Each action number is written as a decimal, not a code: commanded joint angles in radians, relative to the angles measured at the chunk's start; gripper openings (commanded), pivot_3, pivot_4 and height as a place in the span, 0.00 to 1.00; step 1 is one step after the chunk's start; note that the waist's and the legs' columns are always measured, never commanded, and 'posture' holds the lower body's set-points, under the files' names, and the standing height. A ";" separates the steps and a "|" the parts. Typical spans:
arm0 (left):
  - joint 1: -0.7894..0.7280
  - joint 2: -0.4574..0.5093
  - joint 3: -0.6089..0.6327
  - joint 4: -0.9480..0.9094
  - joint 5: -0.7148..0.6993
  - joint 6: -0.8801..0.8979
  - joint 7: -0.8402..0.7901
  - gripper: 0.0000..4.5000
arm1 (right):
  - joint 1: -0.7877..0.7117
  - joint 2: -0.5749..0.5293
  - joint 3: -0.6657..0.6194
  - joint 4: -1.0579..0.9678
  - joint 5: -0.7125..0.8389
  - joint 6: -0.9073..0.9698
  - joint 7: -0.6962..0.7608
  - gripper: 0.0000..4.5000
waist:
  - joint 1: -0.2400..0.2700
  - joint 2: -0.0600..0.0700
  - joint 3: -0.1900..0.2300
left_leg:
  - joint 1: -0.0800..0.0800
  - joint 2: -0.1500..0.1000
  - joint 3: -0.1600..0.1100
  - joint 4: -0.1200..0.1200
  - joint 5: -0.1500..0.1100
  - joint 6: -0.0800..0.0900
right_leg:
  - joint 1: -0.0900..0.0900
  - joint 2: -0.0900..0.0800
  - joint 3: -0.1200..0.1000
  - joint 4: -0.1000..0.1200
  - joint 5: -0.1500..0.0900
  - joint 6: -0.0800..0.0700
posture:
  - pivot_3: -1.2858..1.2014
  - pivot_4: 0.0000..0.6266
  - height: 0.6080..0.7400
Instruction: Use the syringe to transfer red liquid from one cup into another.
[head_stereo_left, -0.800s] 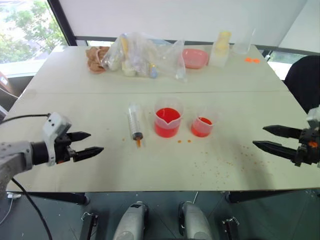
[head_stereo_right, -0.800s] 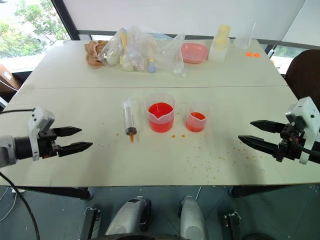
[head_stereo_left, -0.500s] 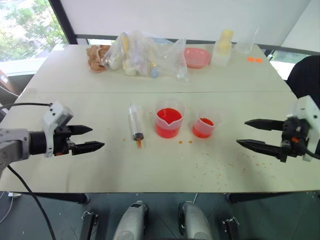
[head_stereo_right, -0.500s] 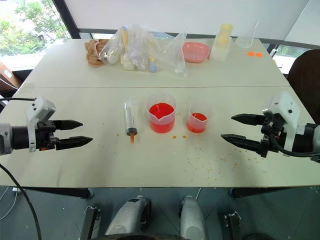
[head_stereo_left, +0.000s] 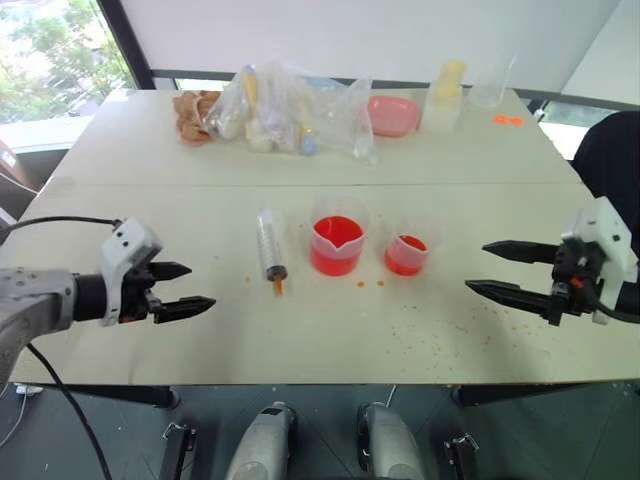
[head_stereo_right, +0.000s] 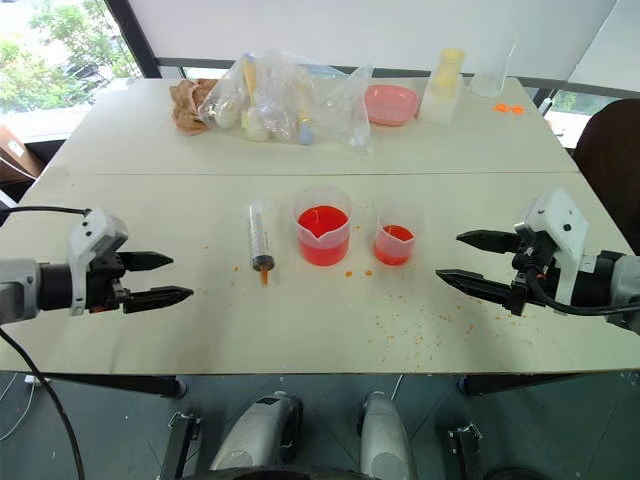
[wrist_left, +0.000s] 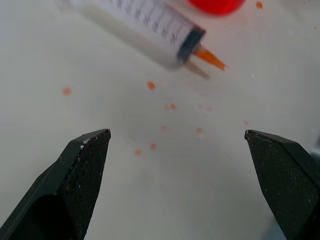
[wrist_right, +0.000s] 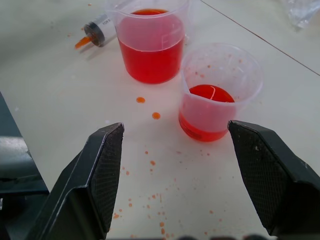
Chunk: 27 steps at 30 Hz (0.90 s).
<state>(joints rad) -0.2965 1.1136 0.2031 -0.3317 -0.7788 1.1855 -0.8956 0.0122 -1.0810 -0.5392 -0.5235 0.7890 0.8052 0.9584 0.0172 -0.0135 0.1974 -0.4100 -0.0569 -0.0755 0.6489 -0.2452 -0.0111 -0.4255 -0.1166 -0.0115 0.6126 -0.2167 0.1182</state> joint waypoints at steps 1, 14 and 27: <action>-0.279 -0.040 -0.084 0.121 -0.033 0.262 0.074 0.99 | -0.056 -0.005 0.019 -0.006 0.004 -0.033 0.003 0.77 | -0.003 -0.001 0.000 | 0.000 0.000 0.000 0.002 0.000 0.000 | 0.001 0.000 0.000 0.001 0.000 0.000 | 0.52 0.24 1.00; -1.062 -0.441 -0.463 1.051 0.081 0.429 0.477 0.99 | -0.398 0.125 0.251 -0.079 0.055 -0.115 -0.068 0.77 | -0.030 -0.005 0.001 | 0.000 -0.003 -0.001 -0.001 0.001 0.000 | -0.003 0.000 0.003 0.004 0.004 0.011 | 0.52 0.24 1.00; -1.102 -0.752 -0.213 1.405 0.345 0.187 0.650 0.99 | -0.388 0.099 0.323 -0.202 0.068 -0.099 -0.068 0.77 | -0.007 -0.006 0.001 | 0.000 -0.005 0.000 0.001 0.001 -0.001 | -0.002 -0.002 0.003 0.004 0.004 0.012 | 0.52 0.24 1.00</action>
<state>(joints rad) -1.3850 0.3746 -0.0471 1.0474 -0.4604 1.4137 -0.2632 -0.3811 -0.9607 -0.2020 -0.6906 0.8481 0.7119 0.8747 0.0104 -0.0194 0.1980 -0.4102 -0.0616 -0.0756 0.6497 -0.2445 -0.0118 -0.4276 -0.1186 -0.0086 0.6167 -0.2125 0.1301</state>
